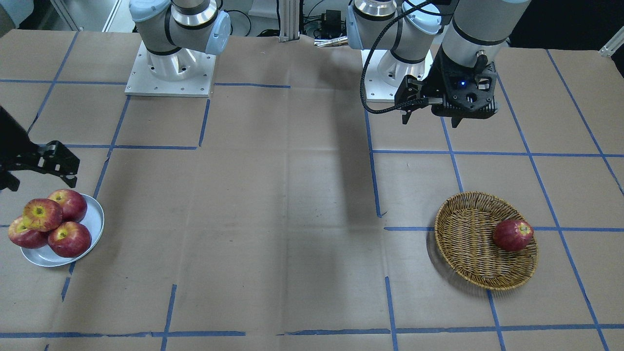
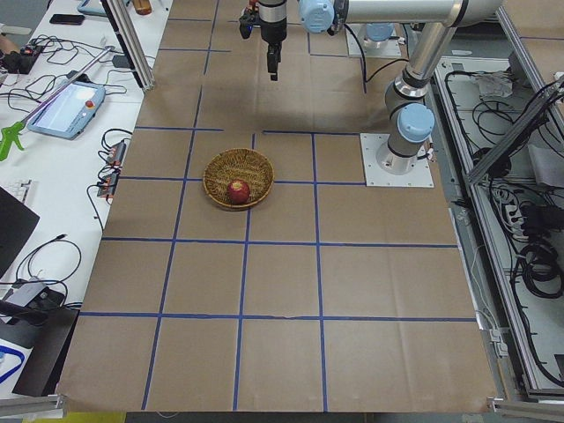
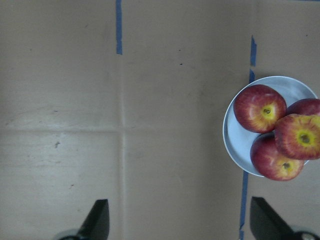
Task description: Transfer apple from basket to plate
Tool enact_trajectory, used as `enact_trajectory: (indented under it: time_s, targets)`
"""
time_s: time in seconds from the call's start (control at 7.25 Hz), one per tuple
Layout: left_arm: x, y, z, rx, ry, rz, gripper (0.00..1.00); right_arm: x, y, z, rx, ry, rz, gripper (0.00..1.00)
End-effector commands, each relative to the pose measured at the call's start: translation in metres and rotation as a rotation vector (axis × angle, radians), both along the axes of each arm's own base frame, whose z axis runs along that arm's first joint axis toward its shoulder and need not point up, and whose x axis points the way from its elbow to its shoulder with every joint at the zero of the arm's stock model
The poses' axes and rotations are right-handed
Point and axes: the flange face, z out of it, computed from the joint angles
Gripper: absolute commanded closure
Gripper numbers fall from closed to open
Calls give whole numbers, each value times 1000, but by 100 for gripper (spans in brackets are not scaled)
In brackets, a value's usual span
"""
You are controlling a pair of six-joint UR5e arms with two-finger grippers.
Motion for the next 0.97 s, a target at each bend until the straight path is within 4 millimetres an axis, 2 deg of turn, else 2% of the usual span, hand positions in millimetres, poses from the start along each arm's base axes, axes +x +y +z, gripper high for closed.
enact_trajectory:
  time_s: [0.0,0.28,0.83]
  targets:
    - [0,-1,-1,0,1,2,1,51,23,11,-2,-3,-10,0]
    - [0,-1,-1,1,1,1,1,51,37,13,-5,0,-14,0]
    - [0,0,2,-5,0,-1,1,51,37,13,-7,1,-14,0]
